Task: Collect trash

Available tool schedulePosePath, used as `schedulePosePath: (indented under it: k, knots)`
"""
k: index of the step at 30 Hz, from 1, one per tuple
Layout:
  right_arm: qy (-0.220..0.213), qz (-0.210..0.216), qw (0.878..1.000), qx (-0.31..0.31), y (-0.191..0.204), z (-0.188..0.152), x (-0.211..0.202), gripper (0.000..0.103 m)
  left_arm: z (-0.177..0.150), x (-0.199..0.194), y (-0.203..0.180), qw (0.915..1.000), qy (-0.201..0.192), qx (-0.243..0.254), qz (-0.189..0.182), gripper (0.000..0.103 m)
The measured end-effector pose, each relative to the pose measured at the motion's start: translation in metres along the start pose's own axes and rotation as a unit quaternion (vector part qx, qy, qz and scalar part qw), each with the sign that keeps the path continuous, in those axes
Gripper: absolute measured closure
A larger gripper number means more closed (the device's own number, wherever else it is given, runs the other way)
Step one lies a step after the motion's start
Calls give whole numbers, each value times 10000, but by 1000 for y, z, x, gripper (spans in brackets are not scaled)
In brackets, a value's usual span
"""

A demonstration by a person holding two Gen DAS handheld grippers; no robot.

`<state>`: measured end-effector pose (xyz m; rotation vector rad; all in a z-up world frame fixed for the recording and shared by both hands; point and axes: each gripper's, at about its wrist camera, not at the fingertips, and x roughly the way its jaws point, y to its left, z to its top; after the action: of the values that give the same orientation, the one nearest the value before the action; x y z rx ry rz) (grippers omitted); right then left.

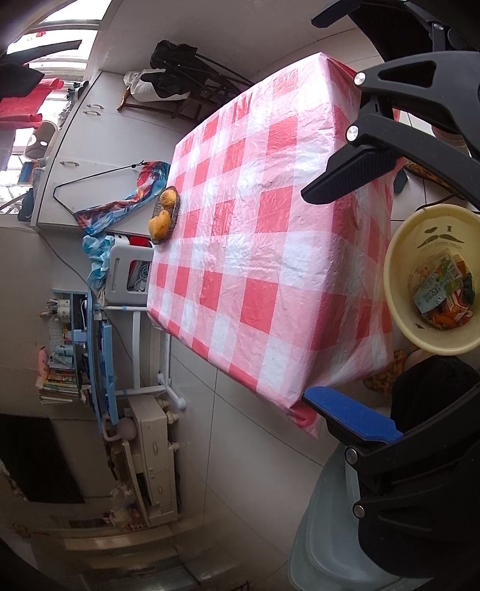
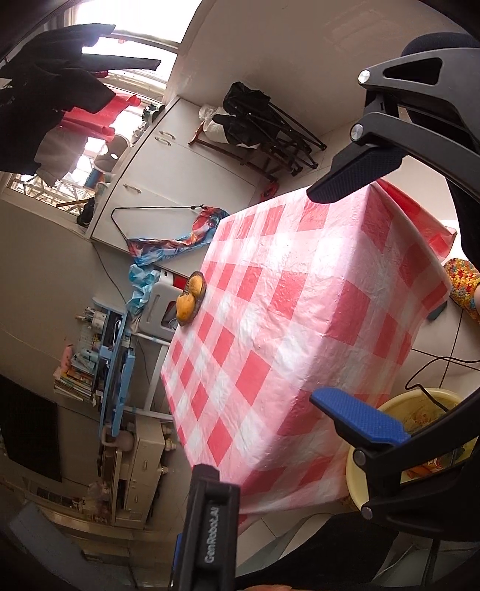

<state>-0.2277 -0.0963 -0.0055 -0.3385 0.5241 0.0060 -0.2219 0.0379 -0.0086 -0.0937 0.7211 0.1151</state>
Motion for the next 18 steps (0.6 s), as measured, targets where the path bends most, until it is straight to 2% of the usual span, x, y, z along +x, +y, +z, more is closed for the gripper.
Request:
schedulePosePath:
  k: [18]
  knots:
    - [63,44,9999,-137,9,-5,0,8,2,-3,5,10000,29,-76,23,7]
